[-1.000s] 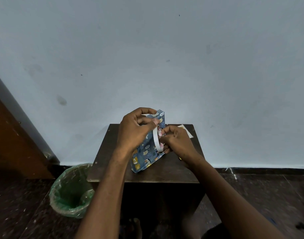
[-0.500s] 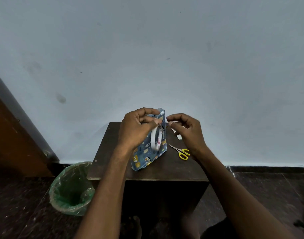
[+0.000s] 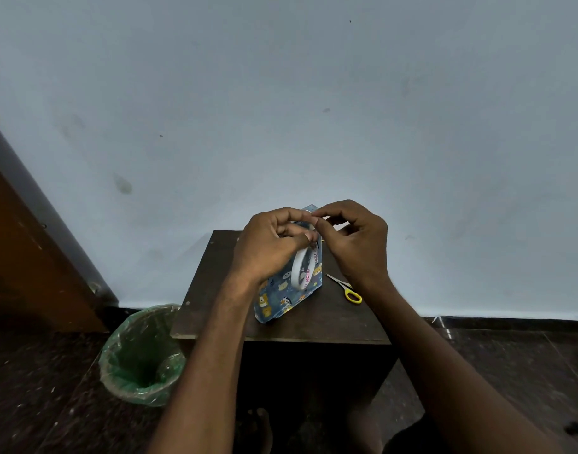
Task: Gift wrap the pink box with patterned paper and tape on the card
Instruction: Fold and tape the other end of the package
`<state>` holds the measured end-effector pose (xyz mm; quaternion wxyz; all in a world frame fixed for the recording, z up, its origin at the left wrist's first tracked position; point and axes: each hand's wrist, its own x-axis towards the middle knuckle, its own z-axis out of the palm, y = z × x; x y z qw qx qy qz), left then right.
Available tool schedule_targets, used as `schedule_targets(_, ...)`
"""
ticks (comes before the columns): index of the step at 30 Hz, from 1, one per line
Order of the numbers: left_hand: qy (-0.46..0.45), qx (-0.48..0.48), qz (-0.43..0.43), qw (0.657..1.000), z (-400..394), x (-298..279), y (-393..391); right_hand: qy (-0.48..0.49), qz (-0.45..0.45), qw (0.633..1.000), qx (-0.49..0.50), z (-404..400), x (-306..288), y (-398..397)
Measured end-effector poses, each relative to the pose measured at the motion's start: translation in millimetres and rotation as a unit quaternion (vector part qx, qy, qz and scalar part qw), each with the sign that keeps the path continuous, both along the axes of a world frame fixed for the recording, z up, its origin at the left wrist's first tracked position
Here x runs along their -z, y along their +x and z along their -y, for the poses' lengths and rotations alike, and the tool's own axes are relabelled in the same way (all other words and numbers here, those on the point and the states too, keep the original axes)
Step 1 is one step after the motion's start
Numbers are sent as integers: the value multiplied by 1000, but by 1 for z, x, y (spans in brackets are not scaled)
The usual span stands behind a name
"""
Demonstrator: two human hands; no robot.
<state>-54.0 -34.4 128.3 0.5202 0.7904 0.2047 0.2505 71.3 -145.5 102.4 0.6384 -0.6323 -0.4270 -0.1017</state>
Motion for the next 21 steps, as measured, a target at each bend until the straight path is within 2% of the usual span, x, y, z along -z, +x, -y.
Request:
schedule_targets(4,2,1,4,1000,0,3,2,1,50,999,18,0,2,-1)
schedule_targets(14,-14,-9,-11,1000,-1,6,5,2,44,998,35,-1,3,-2)
schedule_targets(16,-18,-15,-12,1000,-1,6,6,-7,18,1000,24,-1,2,-1)
schedule_targets(21,-10,-5,0,1000,-1,6,7,-15,-112,992,-50,2,2,4)
